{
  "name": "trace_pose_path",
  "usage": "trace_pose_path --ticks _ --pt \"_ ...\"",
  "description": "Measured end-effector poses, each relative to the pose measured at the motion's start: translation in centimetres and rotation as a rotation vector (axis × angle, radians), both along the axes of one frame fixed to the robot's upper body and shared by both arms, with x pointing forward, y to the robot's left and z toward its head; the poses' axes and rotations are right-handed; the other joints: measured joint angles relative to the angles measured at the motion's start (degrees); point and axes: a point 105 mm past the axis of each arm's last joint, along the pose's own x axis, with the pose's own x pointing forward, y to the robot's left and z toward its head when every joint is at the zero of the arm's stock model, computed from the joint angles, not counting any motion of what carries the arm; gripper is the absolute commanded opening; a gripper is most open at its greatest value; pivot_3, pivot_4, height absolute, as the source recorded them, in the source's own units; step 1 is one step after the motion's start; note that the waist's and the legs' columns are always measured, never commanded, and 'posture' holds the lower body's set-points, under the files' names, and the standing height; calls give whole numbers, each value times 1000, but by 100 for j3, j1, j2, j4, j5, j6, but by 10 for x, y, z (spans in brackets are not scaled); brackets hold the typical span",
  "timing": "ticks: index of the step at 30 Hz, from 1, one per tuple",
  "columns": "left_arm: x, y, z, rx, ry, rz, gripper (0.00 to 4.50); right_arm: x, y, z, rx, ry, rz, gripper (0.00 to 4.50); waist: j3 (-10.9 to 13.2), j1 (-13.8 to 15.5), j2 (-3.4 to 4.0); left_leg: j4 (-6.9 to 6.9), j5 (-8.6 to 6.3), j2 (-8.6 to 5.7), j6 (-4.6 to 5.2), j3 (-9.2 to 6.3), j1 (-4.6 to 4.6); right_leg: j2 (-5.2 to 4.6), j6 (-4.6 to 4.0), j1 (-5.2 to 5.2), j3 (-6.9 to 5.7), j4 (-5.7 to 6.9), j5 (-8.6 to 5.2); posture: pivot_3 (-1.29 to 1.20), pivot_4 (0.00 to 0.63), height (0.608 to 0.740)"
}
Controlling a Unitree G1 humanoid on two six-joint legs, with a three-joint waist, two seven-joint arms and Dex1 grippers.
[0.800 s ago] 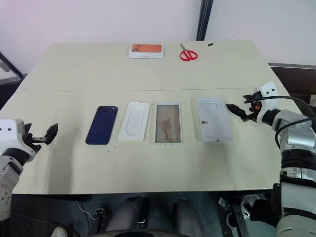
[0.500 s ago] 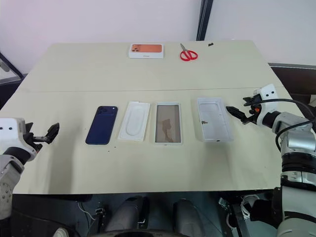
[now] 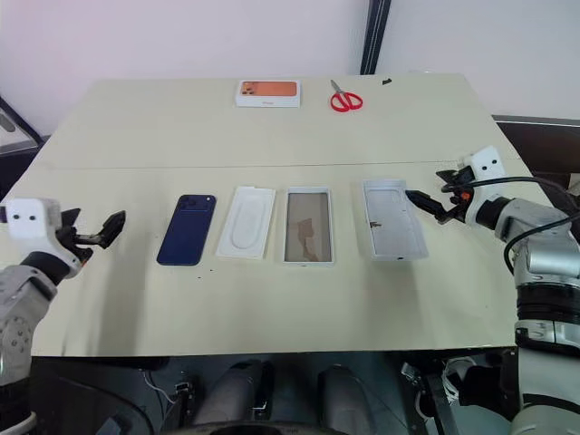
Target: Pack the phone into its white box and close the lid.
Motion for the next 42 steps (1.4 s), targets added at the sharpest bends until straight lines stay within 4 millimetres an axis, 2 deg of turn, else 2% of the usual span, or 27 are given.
trace_pose_path --ticks 2,5,8,12,14,19,24,30,33,40,42 --pt "8 -17 6 -28 3 -65 4450 -2 15 2 -6 -14 45 4500 0 12 -1 1 0 0 0 -1 -1 0 0 -1 0 0 0 0 150 740" --pt "16 -45 10 -21 68 -172 4450 -8 48 -3 -9 -12 143 4500 0 -6 -1 1 2 -1 -3 -1 -2 0 1 -3 1 2 0 0 150 740" --pt "21 -70 5 -79 185 -262 4450 -20 73 -7 -19 11 227 4500 1 -8 0 0 7 -1 -11 -1 -8 2 1 -13 1 7 0 0 150 740" --pt "25 -107 0 -210 353 -391 4450 -41 114 -2 -29 -2 383 4500 1 -4 -2 6 9 -3 -15 -4 -12 5 3 -17 1 12 0 0 150 740" --pt "27 -122 -6 -244 443 -419 4450 -50 128 -3 -22 9 436 4500 2 -9 -4 7 16 -4 -26 -4 -13 5 3 -17 1 12 0 0 150 740" --pt "33 -144 -22 -324 584 -406 4450 -54 136 -5 -11 32 473 4500 4 -9 -8 7 19 -4 -32 -4 -14 7 4 -20 1 14 0 0 150 740" --pt "37 -147 -29 -352 621 -390 4450 -54 136 -5 -10 32 475 4500 4 -13 -9 5 24 -4 -41 -5 -14 8 4 -24 3 16 0 0 150 740" --pt "42 -150 -28 -368 639 -398 4450 -58 139 -4 -13 28 494 4500 4 11 -9 8 24 -6 -41 -5 -14 6 4 -21 3 15 0 0 150 740" --pt "44 -149 -29 -372 647 -394 3636 -63 140 -7 -25 37 512 4500 4 16 -9 8 25 -6 -42 -5 -13 7 4 -20 3 15 0 0 150 740" --pt "45 -147 -37 -396 687 -388 42 -64 138 -11 -33 51 507 4500 4 10 -10 7 25 -6 -42 -6 -14 6 4 -23 3 15 0 0 150 740" --pt "46 -148 -34 -403 678 -397 10 -65 138 -14 -31 58 504 4500 4 7 -10 7 25 -6 -42 -6 -14 6 4 -23 3 15 0 0 150 740"
